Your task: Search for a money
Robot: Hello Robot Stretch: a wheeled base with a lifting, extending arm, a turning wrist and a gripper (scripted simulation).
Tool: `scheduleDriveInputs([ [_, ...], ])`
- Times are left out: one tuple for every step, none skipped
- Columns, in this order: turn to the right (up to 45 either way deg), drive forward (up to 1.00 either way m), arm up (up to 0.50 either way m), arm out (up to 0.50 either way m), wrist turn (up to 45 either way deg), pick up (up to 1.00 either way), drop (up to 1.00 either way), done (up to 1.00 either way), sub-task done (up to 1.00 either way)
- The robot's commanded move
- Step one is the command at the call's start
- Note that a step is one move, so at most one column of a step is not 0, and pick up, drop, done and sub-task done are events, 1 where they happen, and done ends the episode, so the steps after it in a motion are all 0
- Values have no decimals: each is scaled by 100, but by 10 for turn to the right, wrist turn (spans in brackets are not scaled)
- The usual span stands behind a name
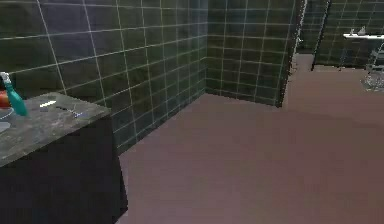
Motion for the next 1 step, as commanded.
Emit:
scheduleDriveInputs([
  [270,0,0,0,0,0,0,0,0],
])
